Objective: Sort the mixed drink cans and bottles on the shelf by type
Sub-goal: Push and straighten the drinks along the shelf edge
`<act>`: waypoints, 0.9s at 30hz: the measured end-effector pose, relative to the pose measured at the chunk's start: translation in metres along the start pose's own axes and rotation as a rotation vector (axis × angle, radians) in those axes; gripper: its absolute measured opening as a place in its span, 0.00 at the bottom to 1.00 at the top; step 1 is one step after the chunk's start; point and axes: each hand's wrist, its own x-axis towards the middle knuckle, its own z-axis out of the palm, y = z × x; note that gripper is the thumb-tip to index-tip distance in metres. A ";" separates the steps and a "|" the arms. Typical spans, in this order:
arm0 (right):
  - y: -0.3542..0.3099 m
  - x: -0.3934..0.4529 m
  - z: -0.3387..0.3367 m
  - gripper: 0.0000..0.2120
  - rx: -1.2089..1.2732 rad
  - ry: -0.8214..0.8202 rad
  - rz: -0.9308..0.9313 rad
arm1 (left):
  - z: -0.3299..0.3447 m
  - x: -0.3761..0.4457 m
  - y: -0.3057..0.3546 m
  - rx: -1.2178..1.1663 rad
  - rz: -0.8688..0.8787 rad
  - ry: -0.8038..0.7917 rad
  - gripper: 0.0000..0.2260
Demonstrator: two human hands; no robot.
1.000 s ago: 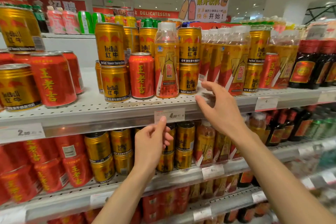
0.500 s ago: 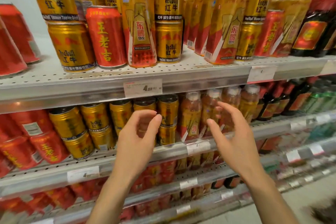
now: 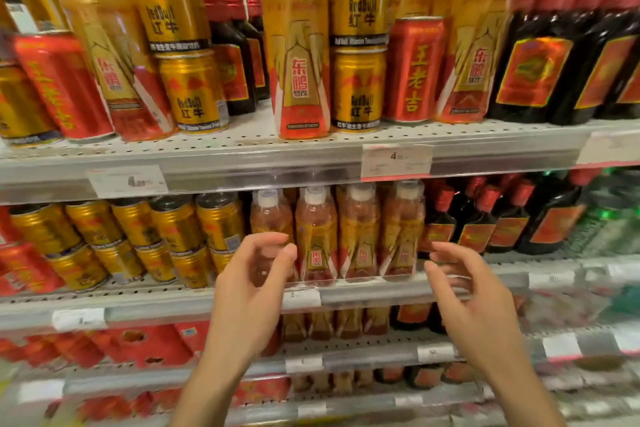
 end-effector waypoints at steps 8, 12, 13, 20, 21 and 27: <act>0.015 0.029 -0.044 0.10 0.001 -0.024 -0.130 | 0.048 -0.004 0.026 -0.025 -0.013 0.014 0.03; 0.001 0.038 -0.050 0.12 -0.039 0.018 -0.254 | 0.057 0.005 0.040 -0.068 0.020 -0.005 0.02; -0.004 0.041 -0.051 0.12 -0.053 0.035 -0.290 | 0.058 0.008 0.040 -0.088 0.022 -0.016 0.02; -0.064 0.072 -0.050 0.12 -0.220 0.173 -0.615 | 0.066 0.021 0.049 0.133 0.231 -0.051 0.01; -0.070 0.078 -0.049 0.12 -0.250 0.177 -0.647 | 0.065 0.024 0.052 0.222 0.325 -0.043 0.03; -0.088 0.113 -0.044 0.14 -0.424 0.087 -0.661 | 0.059 0.060 0.059 0.660 0.795 0.064 0.09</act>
